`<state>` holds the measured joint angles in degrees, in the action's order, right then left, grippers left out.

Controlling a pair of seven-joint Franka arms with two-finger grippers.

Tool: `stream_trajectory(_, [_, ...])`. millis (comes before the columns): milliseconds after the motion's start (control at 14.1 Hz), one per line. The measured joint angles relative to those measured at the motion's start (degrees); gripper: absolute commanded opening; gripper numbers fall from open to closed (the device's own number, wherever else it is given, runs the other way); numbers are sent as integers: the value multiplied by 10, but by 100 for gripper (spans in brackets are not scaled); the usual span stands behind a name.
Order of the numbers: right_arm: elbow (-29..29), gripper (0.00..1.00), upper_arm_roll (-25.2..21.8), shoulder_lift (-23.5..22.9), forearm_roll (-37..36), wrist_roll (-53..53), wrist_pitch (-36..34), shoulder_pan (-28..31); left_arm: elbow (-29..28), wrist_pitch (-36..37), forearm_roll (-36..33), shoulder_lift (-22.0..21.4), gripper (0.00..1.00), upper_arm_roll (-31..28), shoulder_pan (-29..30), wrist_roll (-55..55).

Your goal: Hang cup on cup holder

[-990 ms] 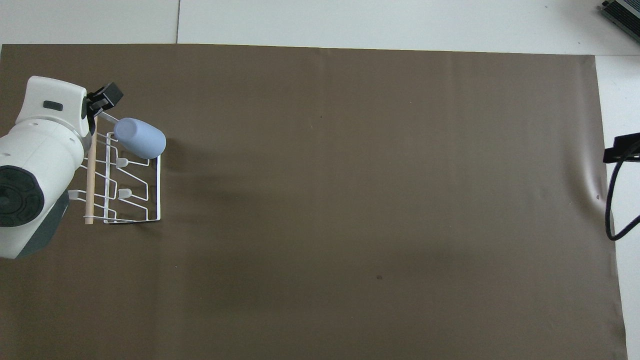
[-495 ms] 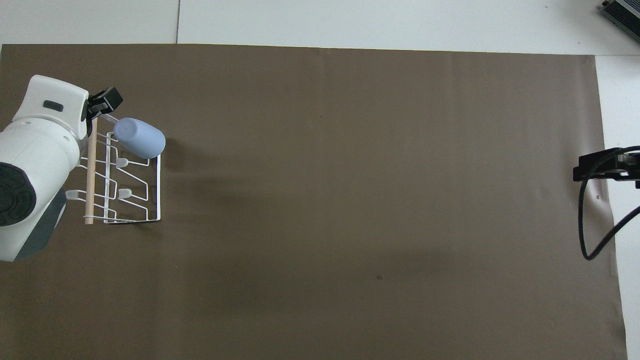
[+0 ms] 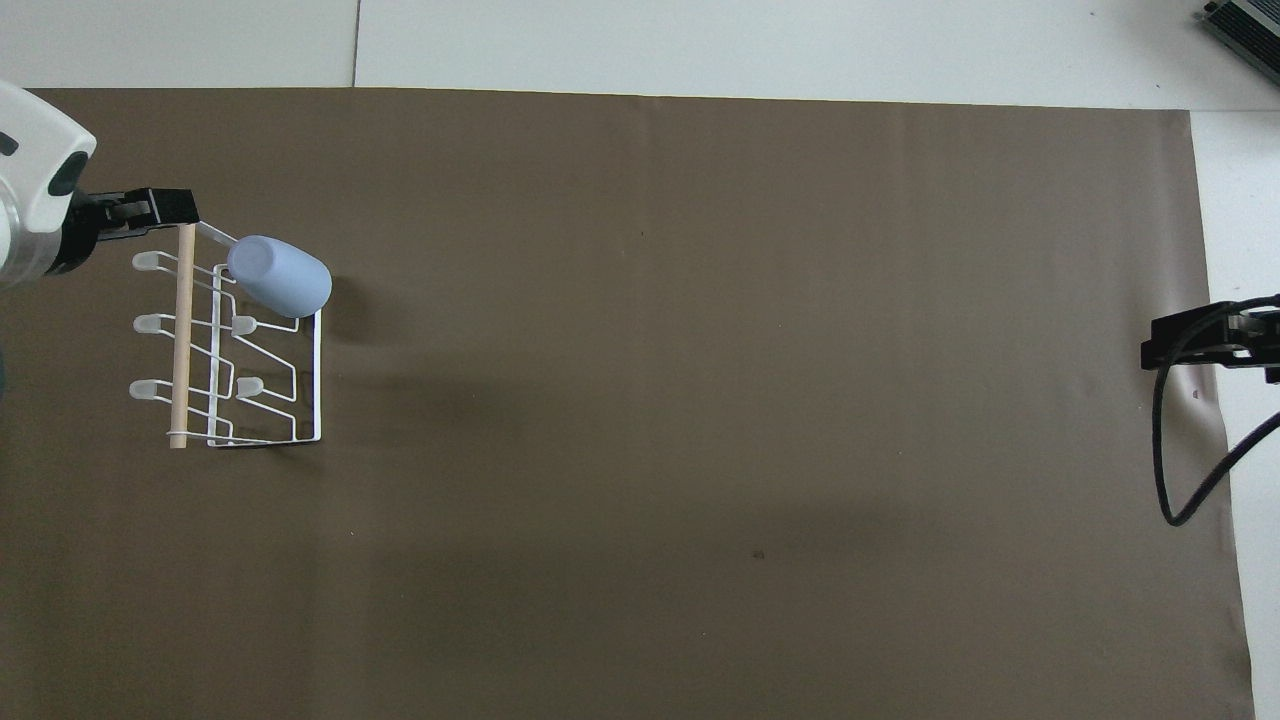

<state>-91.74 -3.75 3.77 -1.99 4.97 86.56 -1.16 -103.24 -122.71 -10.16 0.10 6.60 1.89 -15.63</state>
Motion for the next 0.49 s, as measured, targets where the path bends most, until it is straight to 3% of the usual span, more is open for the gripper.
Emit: stream_trajectory(495, [-1, 100, 2, 0, 0, 0, 0, -4, 65, 206, 10, 0, 100, 15, -1, 48])
